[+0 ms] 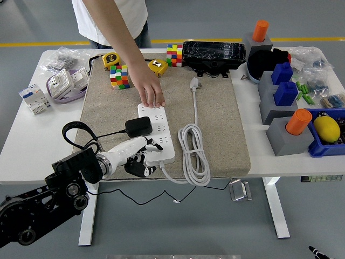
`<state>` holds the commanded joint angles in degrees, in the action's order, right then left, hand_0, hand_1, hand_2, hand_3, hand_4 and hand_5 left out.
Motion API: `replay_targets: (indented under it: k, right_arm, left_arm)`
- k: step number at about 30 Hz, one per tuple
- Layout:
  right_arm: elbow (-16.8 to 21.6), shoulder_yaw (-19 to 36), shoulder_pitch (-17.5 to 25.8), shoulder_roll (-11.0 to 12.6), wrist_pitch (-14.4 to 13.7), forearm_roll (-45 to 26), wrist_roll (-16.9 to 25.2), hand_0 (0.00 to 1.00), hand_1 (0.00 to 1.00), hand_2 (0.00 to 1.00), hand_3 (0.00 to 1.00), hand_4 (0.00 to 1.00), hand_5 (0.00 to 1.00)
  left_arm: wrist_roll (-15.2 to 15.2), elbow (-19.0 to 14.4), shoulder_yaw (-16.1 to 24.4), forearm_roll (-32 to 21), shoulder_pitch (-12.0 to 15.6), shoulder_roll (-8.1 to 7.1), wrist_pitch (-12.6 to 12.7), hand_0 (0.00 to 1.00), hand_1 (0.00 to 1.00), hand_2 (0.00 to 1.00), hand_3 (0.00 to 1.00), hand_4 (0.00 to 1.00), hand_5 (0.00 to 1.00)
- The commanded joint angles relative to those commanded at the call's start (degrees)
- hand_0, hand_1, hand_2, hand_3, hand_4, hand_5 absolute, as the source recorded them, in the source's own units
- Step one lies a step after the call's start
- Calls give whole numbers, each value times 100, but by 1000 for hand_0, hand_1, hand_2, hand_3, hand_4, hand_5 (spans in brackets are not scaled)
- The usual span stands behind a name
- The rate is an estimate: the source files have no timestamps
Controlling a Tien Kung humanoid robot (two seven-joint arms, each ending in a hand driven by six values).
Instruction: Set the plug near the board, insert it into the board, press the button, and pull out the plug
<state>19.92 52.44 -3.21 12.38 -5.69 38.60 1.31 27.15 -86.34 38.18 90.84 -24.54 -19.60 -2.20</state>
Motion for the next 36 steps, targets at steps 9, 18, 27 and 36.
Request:
replay_targets:
  k: [9, 18, 27, 36]
  right_arm:
    - [2, 14, -5, 4, 1, 3, 1, 610, 638, 643, 552, 949, 481]
    - [7, 34, 9, -1, 1, 10, 1, 610, 639, 643, 551, 949, 483]
    - [3, 47, 18, -6, 1, 18, 0, 610, 638, 643, 551, 950, 483]
    - [0, 47, 15, -8, 3, 13, 0, 610, 638, 643, 551, 950, 482]
  left_arm:
    - [62, 133, -69, -10, -34, 13, -13, 67, 34, 119, 759, 656, 2]
    - [-13, 124, -87, -43, 0, 18, 22, 67, 34, 121, 749, 641, 2]
    - [-1161, 27, 225, -1112, 82, 22, 698, 86, 29, 156, 674, 682, 76]
    - [-2266, 313, 215, -1317, 41, 93, 1920, 234, 253, 333, 499, 814, 224]
